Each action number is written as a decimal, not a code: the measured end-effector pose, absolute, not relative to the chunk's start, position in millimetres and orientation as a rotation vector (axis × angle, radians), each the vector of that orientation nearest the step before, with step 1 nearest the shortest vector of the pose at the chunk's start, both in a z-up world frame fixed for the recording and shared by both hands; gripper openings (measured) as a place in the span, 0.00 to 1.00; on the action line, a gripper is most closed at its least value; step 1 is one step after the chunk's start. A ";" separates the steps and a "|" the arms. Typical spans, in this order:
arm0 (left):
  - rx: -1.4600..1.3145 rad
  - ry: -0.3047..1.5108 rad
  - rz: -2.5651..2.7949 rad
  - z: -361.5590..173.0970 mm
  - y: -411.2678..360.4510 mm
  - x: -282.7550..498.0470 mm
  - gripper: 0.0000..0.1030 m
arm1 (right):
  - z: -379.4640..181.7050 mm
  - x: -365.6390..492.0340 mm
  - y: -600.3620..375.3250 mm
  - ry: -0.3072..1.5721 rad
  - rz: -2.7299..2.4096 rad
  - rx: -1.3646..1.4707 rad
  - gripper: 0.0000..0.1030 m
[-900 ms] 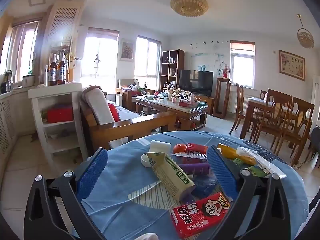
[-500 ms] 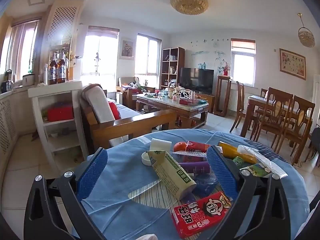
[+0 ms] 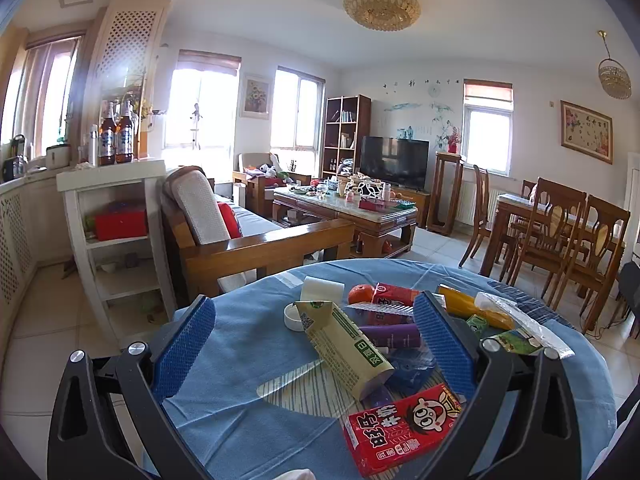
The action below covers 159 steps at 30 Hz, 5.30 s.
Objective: Collect trash
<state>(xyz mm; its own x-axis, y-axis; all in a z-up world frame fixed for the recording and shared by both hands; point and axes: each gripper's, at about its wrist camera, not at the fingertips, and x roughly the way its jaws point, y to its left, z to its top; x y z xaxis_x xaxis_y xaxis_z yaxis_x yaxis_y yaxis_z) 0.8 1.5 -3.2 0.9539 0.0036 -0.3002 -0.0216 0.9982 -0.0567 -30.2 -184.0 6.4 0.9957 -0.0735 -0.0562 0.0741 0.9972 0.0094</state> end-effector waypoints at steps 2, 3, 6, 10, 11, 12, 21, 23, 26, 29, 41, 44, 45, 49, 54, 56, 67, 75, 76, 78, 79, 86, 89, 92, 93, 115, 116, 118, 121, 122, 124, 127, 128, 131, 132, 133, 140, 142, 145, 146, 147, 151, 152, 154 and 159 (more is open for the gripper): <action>-0.060 0.305 0.013 -3.4 1.8 0.9 0.95 | 6.1 -29.7 -184.2 0.057 -0.075 0.011 0.96; -0.060 0.306 0.013 -3.3 1.6 0.9 0.95 | 5.8 -29.7 -184.4 0.057 -0.074 0.012 0.96; -0.061 0.305 0.013 -3.4 1.8 0.8 0.95 | 4.5 -29.5 -184.7 0.060 -0.075 0.013 0.96; -0.062 0.306 0.012 -3.2 1.9 1.0 0.95 | 4.8 -29.0 -185.4 0.063 -0.077 0.018 0.96; -0.062 0.307 0.013 -3.3 1.9 1.1 0.95 | 4.8 -28.7 -186.0 0.064 -0.077 0.019 0.96; -0.062 0.307 0.013 -3.5 2.5 1.1 0.95 | 4.9 -28.4 -186.1 0.064 -0.078 0.020 0.96; -0.064 0.307 0.013 -4.3 2.6 2.8 0.95 | 5.6 -28.3 -186.5 0.063 -0.078 0.022 0.96; -0.064 0.308 0.013 -4.2 2.4 2.9 0.95 | 5.7 -28.6 -186.9 0.064 -0.079 0.025 0.96; -0.064 0.308 0.013 -4.6 3.2 3.0 0.95 | 5.7 -28.6 -186.7 0.063 -0.079 0.025 0.96; -0.065 0.308 0.013 -4.3 2.7 3.0 0.95 | 5.8 -28.5 -186.7 0.064 -0.079 0.026 0.96; -0.065 0.311 0.012 -5.0 3.3 3.3 0.95 | 5.5 -28.4 -187.0 0.066 -0.080 0.034 0.96; -0.063 0.311 0.011 -7.4 4.5 2.5 0.95 | 5.6 -28.1 -187.1 0.067 -0.081 0.038 0.96; -0.064 0.312 0.011 -7.1 4.3 2.9 0.95 | 5.3 -28.1 -186.7 0.068 -0.081 0.039 0.96; -0.065 0.313 0.011 -7.2 4.5 3.1 0.95 | 5.0 -28.4 -187.2 0.070 -0.081 0.044 0.96; -0.065 0.313 0.013 -9.0 4.0 3.1 0.95 | 4.9 -28.3 -188.0 0.070 -0.081 0.044 0.96; -0.064 0.313 0.014 -8.4 3.2 3.3 0.95 | 4.8 -28.3 -187.5 0.071 -0.081 0.046 0.96; -0.064 0.315 0.015 -8.6 2.8 3.7 0.95 | 2.7 -26.9 -189.2 0.080 -0.080 0.063 0.96; -0.064 0.317 0.015 -9.8 2.0 3.6 0.95 | 1.7 -26.1 -187.7 0.084 -0.078 0.074 0.96; -0.064 0.319 0.015 -11.3 1.8 3.7 0.95 | 2.2 -24.6 -190.6 0.090 -0.073 0.083 0.96; -0.072 0.331 0.005 -14.2 2.3 4.4 0.95 | 0.6 -19.3 -196.3 0.116 -0.052 0.121 0.96; -0.082 0.342 -0.009 -15.5 3.8 5.2 0.95 | -0.2 -15.2 -203.5 0.136 -0.034 0.149 0.96; -0.133 0.484 -0.175 -26.0 30.3 19.5 0.95 | -6.0 5.8 -242.4 0.345 0.067 0.291 0.96; -0.123 0.571 -0.263 -30.8 37.6 30.6 0.95 | -12.5 15.6 -254.6 0.442 0.094 0.335 0.96; -0.099 0.598 -0.329 -30.4 38.5 33.2 0.95 | -20.2 23.5 -267.1 0.501 0.117 0.383 0.96; -0.105 0.606 -0.345 -28.5 38.4 35.9 0.95 | -22.4 27.2 -267.3 0.511 0.124 0.386 0.96; -0.647 0.971 -0.672 -52.8 -32.4 146.6 0.95 | -48.3 69.9 -290.1 0.626 0.165 0.471 0.96; -0.661 0.967 -0.672 -53.1 -32.2 147.6 0.95 | -48.9 68.2 -291.9 0.624 0.167 0.478 0.96; -0.659 0.967 -0.667 -51.3 -33.5 149.7 0.94 | -50.1 68.5 -296.7 0.626 0.172 0.499 0.96; -0.747 0.943 -0.655 -50.5 -29.0 148.4 0.94 | -50.8 69.0 -299.5 0.625 0.178 0.514 0.96; -0.774 0.934 -0.650 -49.5 -27.4 148.0 0.94 | -50.6 68.3 -299.2 0.620 0.178 0.512 0.96; -0.791 0.929 -0.636 -47.2 -30.0 152.6 0.90 | -48.9 67.6 -298.1 0.610 0.175 0.505 0.96; -0.787 0.948 -0.592 -52.6 -34.9 154.1 0.35 | -48.6 66.0 -297.1 0.600 0.176 0.501 0.96; -0.798 0.955 -0.584 -57.3 -35.8 154.4 0.27 | -48.6 65.1 -296.3 0.596 0.179 0.501 0.96; -0.856 0.959 -0.606 -71.2 -34.3 156.3 0.12 | -47.5 61.6 -297.8 0.579 0.185 0.510 0.96; -0.879 0.936 -0.616 -73.0 -31.2 154.7 0.10 | -47.8 60.4 -298.0 0.574 0.189 0.513 0.96; -0.884 0.912 -0.625 -71.7 -29.4 152.5 0.10 | -47.4 60.3 -298.6 0.572 0.192 0.515 0.96; -1.006 0.686 -0.864 -47.7 -8.7 129.2 0.07 | -49.1 65.6 -300.5 0.598 0.178 0.519 0.95; -1.023 0.636 -0.926 -39.7 -3.7 120.5 0.07 | -49.8 68.0 -301.7 0.613 0.171 0.520 0.94; -1.015 0.581 -0.998 -26.6 4.0 106.6 0.07 | -50.1 74.8 -298.7 0.651 0.153 0.494 0.94; -1.006 0.572 -1.011 -22.4 4.5 103.5 0.07 | -50.4 78.5 -295.3 0.675 0.146 0.469 0.94; -0.983 0.566 -1.028 -13.4 -0.4 100.7 0.07 | -50.2 82.5 -289.8 0.698 0.140 0.434 0.94; -0.865 0.555 -1.024 3.1 0.5 81.5 0.07 | -44.9 90.8 -253.2 0.757 0.132 0.191 0.94; -0.836 0.556 -1.015 6.8 -0.7 78.2 0.07 | -45.4 90.4 -242.7 0.761 0.107 0.103 0.94; -0.777 0.559 -1.011 11.0 -1.8 68.8 0.07 | -44.8 90.4 -225.8 0.761 0.032 -0.095 0.94; -0.705 0.589 -1.008 -1.2 1.9 53.5 0.08 | -55.4 98.9 -211.5 0.778 -0.041 -0.356 0.72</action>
<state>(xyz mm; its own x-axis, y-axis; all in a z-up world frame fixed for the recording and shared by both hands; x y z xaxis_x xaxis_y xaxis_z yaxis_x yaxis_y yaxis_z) 53.5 1.9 -1.2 0.4176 -0.9008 -0.1191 0.5460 0.3535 -0.7595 98.9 -211.5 -55.4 0.7146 -0.1668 -0.6794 -0.0938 0.9395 -0.3293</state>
